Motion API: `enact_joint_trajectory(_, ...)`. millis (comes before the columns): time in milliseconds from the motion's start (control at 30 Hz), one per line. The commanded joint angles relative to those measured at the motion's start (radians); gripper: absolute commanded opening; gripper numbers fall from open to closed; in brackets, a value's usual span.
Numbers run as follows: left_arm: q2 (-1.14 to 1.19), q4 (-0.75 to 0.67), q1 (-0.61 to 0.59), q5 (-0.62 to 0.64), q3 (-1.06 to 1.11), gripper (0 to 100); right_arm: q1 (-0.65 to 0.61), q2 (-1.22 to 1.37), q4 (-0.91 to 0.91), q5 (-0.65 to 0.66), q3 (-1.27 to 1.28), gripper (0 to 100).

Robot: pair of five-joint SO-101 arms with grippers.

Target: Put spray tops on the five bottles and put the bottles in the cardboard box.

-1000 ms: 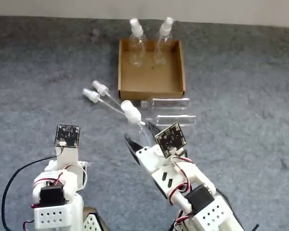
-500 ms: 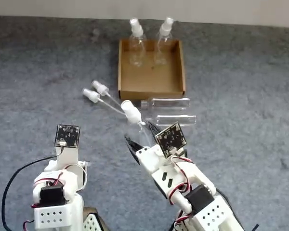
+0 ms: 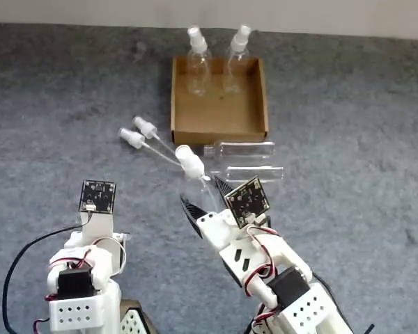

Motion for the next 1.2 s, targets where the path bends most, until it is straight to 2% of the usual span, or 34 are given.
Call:
enact_joint_trajectory(0,-0.002,0.006,-0.005,-0.003,0.022,13,0.015,-0.018,0.001,-0.009,-0.007,0.4)
enact_joint_trajectory(800,-0.002,0.006,0.002,-0.006,0.022,13,0.012,-0.018,0.001,-0.011,-0.007,0.4)
enact_joint_trajectory(1033,-0.002,0.003,0.113,-0.003,0.022,13,0.013,-0.018,0.001,-0.011,-0.007,0.4)
enact_joint_trajectory(1167,-0.002,0.006,0.219,-0.003,0.022,13,0.008,-0.018,0.001,-0.011,-0.007,0.4)
